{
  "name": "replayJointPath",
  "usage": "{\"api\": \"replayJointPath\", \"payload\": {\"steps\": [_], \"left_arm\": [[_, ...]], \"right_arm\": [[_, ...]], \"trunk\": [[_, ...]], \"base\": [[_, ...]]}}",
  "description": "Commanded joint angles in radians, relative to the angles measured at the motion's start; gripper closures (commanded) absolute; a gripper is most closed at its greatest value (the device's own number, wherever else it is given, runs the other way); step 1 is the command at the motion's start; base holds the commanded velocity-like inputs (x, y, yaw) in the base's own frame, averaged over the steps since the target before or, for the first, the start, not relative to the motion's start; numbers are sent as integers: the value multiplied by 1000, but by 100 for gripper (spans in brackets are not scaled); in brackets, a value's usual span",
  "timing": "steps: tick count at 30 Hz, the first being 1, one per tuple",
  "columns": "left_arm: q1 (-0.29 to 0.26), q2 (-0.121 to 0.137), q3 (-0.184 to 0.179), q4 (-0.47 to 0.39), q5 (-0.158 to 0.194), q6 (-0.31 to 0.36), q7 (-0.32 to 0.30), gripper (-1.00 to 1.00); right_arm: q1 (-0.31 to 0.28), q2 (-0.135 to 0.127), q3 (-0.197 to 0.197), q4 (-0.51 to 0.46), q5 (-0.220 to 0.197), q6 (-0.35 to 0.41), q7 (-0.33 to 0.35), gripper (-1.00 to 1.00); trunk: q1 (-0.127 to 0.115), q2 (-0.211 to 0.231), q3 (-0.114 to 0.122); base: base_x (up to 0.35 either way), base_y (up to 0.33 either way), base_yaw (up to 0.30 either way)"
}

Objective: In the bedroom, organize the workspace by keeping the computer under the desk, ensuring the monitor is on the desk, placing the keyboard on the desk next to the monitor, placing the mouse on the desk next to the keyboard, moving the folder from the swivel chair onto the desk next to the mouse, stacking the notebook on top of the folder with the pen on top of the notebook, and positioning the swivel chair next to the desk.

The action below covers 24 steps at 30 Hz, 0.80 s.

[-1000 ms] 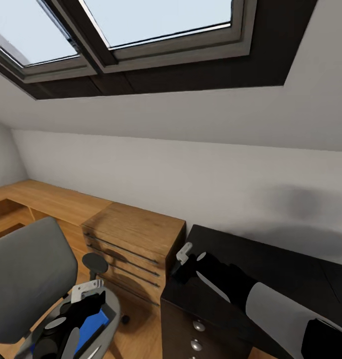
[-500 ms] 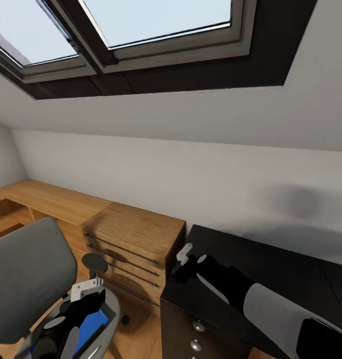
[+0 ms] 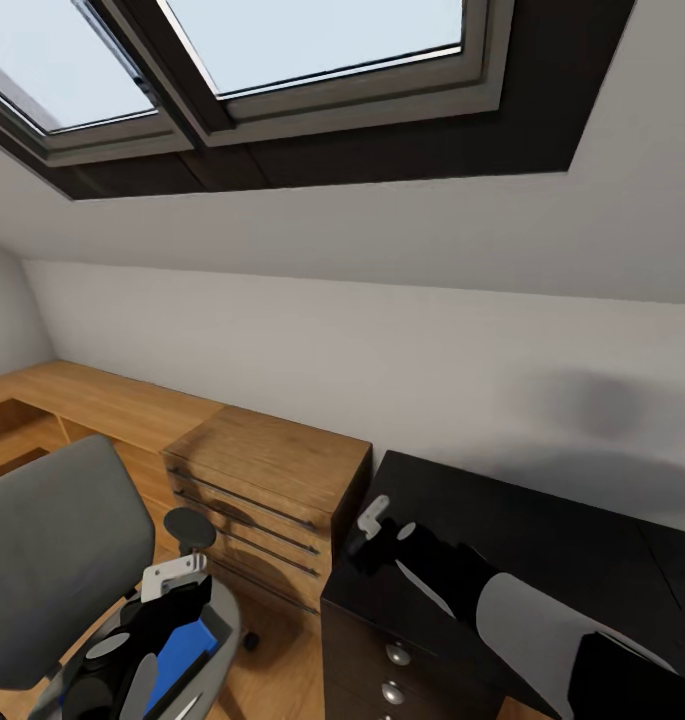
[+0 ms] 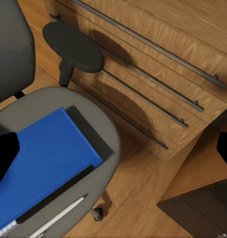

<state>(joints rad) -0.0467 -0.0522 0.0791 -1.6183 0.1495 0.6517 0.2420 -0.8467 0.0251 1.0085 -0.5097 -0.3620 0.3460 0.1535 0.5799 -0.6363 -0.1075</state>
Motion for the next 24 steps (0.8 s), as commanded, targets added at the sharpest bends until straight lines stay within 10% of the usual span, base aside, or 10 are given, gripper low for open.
{"api": "replayJointPath", "payload": {"steps": [1,24], "left_arm": [[-1,-1,1,-1,11,5,8,-100],[-1,-3,4,-2,12,3,10,-100]], "right_arm": [[-2,1,3,6,-3,-3,0,100],[-2,40,1,74,-5,10,-10,100]], "trunk": [[0,-2,-2],[81,-149,-68]], "base": [[0,0,0],[0,0,0]]}}
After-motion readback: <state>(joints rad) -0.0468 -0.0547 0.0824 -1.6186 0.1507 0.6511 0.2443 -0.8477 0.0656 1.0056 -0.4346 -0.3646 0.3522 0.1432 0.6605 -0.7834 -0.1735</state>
